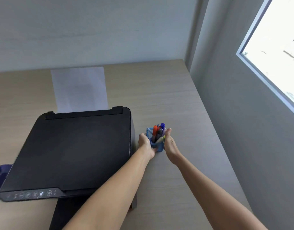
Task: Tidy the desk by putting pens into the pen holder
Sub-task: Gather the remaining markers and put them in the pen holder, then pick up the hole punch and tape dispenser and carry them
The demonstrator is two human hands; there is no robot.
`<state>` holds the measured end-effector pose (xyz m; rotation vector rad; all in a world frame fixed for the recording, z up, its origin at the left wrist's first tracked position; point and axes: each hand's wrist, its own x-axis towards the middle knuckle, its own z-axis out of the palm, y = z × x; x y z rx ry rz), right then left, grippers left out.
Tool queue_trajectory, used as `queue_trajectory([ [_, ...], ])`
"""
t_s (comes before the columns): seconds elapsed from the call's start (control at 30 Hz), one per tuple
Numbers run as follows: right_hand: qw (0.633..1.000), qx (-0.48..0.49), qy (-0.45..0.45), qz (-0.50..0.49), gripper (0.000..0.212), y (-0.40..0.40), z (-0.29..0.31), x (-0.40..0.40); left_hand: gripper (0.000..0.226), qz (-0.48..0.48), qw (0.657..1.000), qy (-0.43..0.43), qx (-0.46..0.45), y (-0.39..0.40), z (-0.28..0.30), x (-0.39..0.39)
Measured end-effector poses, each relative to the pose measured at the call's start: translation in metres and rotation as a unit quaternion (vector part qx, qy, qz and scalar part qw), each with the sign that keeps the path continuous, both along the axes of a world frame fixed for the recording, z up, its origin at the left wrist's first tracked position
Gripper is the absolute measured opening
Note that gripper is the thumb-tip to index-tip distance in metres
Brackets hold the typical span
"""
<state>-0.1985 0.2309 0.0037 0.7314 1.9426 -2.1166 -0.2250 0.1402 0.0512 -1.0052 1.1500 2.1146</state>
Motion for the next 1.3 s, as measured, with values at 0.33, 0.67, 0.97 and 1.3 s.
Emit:
queue_trajectory([
  [0.33, 0.999, 0.021, -0.007, 0.03, 0.078, 0.004, 0.011, -0.016, 0.057, -0.014, 1.0, -0.003, -0.024, -0.004, 0.003, -0.014],
  [0.67, 0.979, 0.178, 0.084, -0.051, 0.069, 0.005, 0.083, 0.0, 0.038, -0.127, 0.988, 0.074, -0.052, -0.03, 0.091, 0.009],
  [0.97, 0.952, 0.251, 0.158, 0.082, 0.07, -0.136, 0.153, -0.026, 0.051, -0.054, 0.972, 0.214, -0.074, -0.191, 0.16, 0.031],
  [1.3, 0.898, 0.274, 0.186, 0.289, 0.055, -0.394, 0.159, -0.034, 0.03, 0.138, 0.96, 0.152, -0.192, -0.479, 0.118, 0.076],
])
